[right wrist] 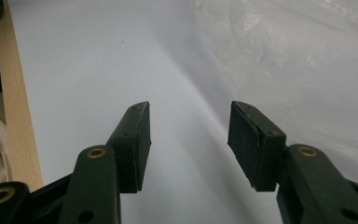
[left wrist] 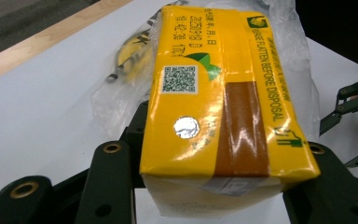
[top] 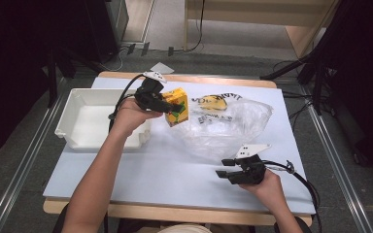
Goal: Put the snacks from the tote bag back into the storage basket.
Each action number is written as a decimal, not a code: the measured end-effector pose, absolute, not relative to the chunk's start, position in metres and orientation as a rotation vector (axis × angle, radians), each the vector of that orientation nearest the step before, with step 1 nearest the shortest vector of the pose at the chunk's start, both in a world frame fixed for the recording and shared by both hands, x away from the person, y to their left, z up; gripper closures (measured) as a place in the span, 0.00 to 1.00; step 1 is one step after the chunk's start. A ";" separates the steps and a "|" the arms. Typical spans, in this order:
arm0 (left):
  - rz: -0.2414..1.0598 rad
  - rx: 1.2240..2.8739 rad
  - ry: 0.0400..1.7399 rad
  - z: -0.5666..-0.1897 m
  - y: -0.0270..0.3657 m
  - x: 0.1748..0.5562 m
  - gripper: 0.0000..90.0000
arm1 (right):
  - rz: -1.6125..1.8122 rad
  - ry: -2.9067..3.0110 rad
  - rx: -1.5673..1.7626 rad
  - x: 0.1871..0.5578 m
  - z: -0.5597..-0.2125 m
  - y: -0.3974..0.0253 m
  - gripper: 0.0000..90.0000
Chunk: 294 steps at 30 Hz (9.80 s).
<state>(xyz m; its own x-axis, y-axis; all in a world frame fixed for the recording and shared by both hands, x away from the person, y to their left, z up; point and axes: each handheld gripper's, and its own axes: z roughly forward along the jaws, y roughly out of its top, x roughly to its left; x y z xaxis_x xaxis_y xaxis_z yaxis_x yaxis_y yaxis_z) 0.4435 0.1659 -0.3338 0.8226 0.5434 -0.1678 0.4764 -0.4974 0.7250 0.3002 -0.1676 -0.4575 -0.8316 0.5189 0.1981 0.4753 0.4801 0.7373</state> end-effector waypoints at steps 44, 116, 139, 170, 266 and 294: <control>0.235 2.123 0.921 -0.325 0.227 0.448 0.58 | 1.301 2.652 0.879 0.303 -0.459 -0.166 0.56; 0.380 2.062 1.169 -0.410 0.277 0.495 0.56 | 1.288 2.668 0.861 0.300 -0.460 -0.165 0.56; 0.340 1.990 1.197 -0.395 0.281 0.488 0.47 | 1.264 2.692 0.874 0.300 -0.461 -0.164 0.55; 0.346 1.993 1.237 -0.357 0.297 0.450 0.47 | 1.283 2.679 0.873 0.302 -0.459 -0.165 0.55; 0.239 2.015 1.206 -0.435 0.292 0.461 1.00 | 1.265 2.708 0.854 0.302 -0.462 -0.163 0.59; 0.248 1.942 1.323 -0.438 0.314 0.465 1.00 | 1.257 2.716 0.840 0.303 -0.463 -0.163 0.59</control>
<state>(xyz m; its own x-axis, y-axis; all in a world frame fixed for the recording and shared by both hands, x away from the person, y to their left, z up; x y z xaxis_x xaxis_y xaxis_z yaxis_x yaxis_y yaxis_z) 0.4650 0.3139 -0.4380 0.4442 0.8616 -0.2457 0.7141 -0.1748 0.6779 0.3027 -0.1628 -0.4630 -0.8534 0.4857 0.1893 0.4587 0.5271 0.7154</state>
